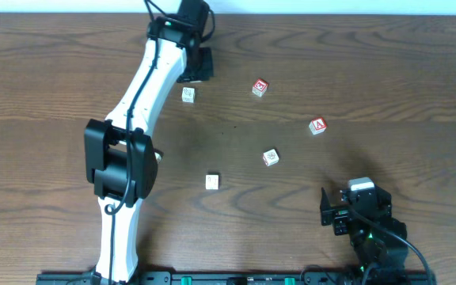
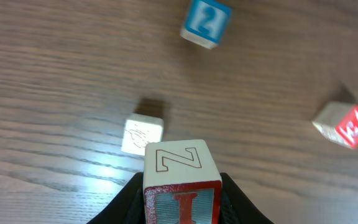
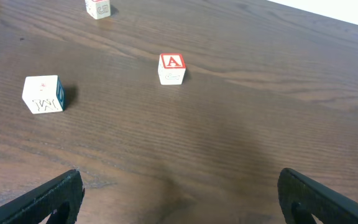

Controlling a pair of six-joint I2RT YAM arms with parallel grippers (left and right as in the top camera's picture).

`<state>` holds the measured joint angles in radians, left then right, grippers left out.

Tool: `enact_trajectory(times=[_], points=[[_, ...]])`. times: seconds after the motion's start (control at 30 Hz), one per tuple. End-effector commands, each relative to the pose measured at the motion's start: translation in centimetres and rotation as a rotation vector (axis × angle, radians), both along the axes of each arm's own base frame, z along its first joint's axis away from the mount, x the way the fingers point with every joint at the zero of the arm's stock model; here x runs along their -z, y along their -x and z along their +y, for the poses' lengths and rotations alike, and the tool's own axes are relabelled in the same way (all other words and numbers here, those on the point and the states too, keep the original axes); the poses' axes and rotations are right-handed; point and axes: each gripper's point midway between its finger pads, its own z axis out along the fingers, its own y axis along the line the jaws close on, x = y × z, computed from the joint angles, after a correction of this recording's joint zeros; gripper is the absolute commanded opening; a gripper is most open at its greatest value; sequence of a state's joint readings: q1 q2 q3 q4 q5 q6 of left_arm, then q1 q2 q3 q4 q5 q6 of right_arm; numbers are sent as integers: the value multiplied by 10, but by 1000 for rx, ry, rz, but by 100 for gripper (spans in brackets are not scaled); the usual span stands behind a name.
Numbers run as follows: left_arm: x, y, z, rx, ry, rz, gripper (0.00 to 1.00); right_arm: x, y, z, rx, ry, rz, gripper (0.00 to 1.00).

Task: Spell out Ai2
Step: 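Lift the I block and carry it right toward the table center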

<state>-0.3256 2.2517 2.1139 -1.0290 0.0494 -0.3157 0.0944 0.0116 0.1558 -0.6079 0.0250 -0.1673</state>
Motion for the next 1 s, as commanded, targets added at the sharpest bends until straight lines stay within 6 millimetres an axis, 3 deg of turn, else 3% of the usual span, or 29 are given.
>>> enact_trajectory(times=[0.0,0.33,0.57,0.97], points=[[1,6,-16,76,33,20,6,0,0,-2,2,8,-6,99],[4,28,-46,183,108,87,6,0,0,-2,2,8,-6,99],[32,42,-76,262,25,115,6,0,0,-2,2,8,-6,99],[52,54,-88,215,64,187,6,0,0,-2,2,8,-6,99]])
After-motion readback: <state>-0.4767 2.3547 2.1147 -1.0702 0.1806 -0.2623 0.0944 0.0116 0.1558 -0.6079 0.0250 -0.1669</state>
